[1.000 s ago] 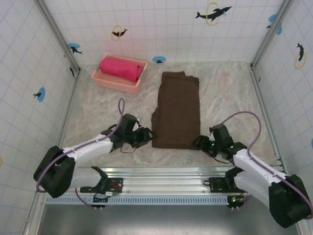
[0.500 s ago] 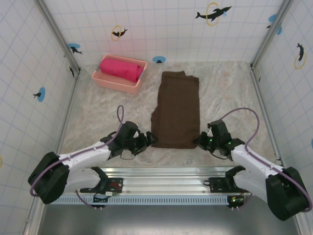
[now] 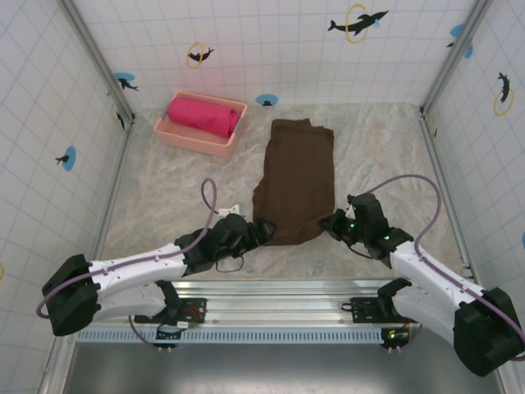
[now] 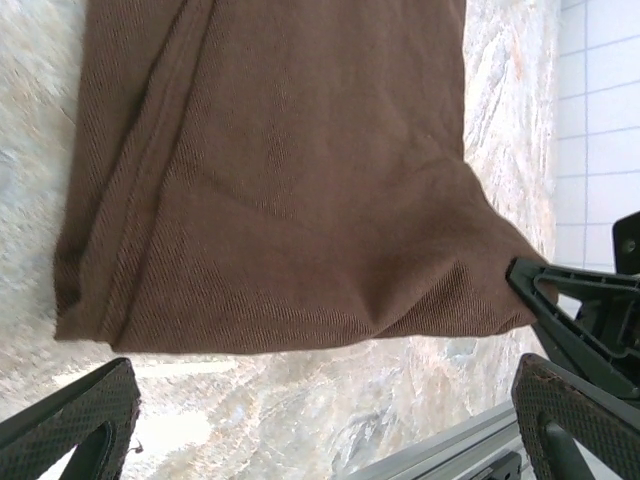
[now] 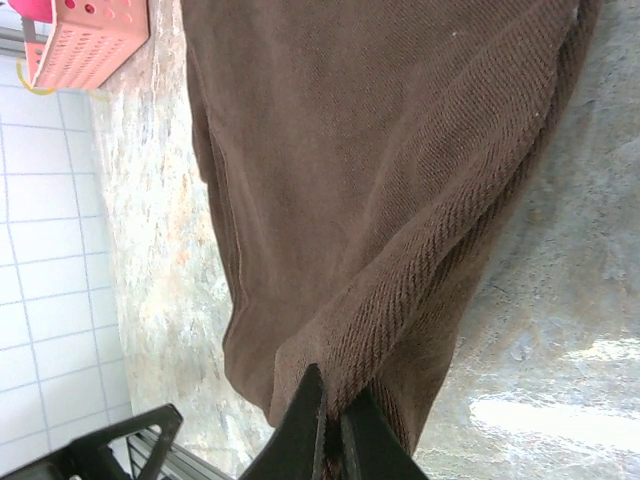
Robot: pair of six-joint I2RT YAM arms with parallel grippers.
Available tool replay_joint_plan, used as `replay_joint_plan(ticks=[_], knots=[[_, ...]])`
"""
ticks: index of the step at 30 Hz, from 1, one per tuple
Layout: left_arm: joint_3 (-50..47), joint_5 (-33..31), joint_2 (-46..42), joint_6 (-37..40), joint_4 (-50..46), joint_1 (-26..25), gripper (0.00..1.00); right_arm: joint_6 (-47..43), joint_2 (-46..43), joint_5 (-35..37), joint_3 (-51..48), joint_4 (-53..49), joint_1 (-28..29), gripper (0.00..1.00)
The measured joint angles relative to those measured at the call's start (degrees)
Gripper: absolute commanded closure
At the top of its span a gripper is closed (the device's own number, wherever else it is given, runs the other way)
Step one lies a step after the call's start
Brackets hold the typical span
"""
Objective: Roll up the long pants
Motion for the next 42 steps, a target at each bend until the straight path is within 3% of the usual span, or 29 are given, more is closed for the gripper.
replay_joint_plan(ticks=[12, 21, 27, 35, 36, 39, 42], knots=[[-8.1, -17.7, 5.7, -16.7, 14.3, -8.4, 0.02, 1.6, -3.3, 0.4, 0.0, 0.1, 0.9, 1.00], [-7.8, -27.3, 21.8, -27.6, 30.6, -14.2, 0.02, 1.6, -4.9, -0.1, 0.0, -0.8, 0.9, 1.00], [-7.0, -33.6, 28.2, -30.6, 39.1, -17.6, 0.02, 1.5, -7.0, -1.3, 0.0, -2.1, 0.9, 1.00], [-6.5, -38.3, 31.6, -31.5, 42.7, -17.7, 0.05, 1.5, -13.3, -2.8, -1.0, -6.0, 0.8, 1.00], [-6.5, -38.9, 32.2, -31.7, 43.3, -17.7, 0.08, 1.5, -14.2, -3.0, -1.5, -6.6, 0.8, 1.00], [-6.6, -40.0, 33.8, -32.2, 44.2, -17.7, 0.41, 1.6, -16.3, -3.2, -3.2, -8.2, 0.7, 1.00], [-6.6, -40.3, 36.3, -32.3, 44.3, -17.7, 0.94, 2.0, -18.1, -3.3, -4.8, -9.4, 0.7, 1.00]])
